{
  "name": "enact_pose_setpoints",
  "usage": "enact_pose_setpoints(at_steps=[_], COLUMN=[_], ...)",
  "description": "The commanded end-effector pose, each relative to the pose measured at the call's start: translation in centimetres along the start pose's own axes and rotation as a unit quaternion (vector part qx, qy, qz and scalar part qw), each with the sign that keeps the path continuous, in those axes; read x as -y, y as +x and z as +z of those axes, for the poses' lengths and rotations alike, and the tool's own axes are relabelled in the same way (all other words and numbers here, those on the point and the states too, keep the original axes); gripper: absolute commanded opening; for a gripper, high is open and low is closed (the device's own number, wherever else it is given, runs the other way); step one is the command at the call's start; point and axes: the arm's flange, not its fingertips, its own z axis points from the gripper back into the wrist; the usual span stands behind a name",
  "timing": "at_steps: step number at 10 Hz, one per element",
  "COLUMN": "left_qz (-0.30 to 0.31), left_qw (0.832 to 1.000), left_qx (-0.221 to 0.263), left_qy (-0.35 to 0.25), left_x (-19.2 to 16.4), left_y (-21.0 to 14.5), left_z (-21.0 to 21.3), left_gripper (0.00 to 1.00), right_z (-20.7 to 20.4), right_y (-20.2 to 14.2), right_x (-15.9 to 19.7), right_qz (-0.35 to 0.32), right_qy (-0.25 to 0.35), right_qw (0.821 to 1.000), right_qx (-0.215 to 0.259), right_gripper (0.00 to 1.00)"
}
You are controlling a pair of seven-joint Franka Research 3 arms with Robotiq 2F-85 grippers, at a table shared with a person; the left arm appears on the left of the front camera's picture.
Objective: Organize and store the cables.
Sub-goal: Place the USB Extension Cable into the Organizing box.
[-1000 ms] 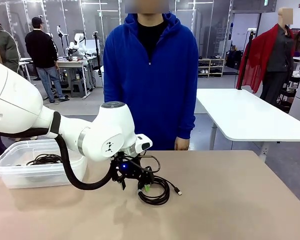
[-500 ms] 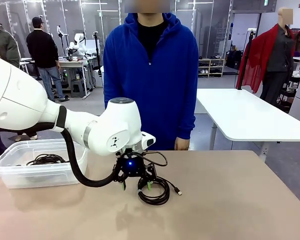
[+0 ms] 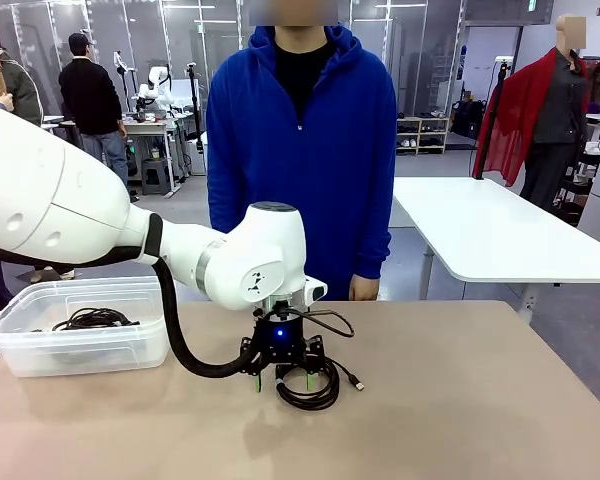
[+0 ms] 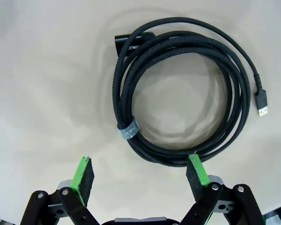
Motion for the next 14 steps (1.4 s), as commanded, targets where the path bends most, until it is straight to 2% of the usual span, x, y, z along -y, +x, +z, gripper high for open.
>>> enact_pose_setpoints(at_steps=[1, 5, 6, 8, 9, 10, 14], left_qz=[0.020, 0.027, 0.030, 0.037, 0.036, 0.039, 0.041], left_qw=[0.999, 0.999, 0.998, 0.999, 0.998, 0.998, 0.998], left_qx=[0.024, 0.017, 0.021, 0.028, 0.034, 0.037, 0.036], left_qy=[0.038, 0.043, 0.043, 0.028, 0.029, 0.030, 0.028], left_x=[0.6, 0.0, -0.3, -1.0, -1.0, -1.1, -0.8], left_y=[0.3, 0.2, 0.5, 1.1, 1.3, 1.5, 2.0], left_z=[0.3, -0.5, -0.5, -1.0, -1.2, -1.3, -2.0], left_gripper=[1.00, 1.00, 0.90, 0.55, 0.23, 0.00, 0.00], right_z=[0.2, 0.2, 0.2, 0.2, 0.2, 0.2, 0.2], right_y=[0.2, 0.2, 0.2, 0.2, 0.2, 0.2, 0.2], right_x=[0.0, 0.0, 0.0, 0.0, 0.0, 0.0, 0.0], right_qz=[0.000, 0.000, 0.000, 0.000, 0.000, 0.000, 0.000], right_qy=[0.000, 0.000, 0.000, 0.000, 0.000, 0.000, 0.000], right_qw=[1.000, 1.000, 1.000, 1.000, 1.000, 1.000, 1.000], right_qx=[0.004, 0.004, 0.004, 0.004, 0.004, 0.004, 0.004], right_gripper=[1.00, 1.00, 1.00, 1.00, 1.00, 1.00, 1.00])
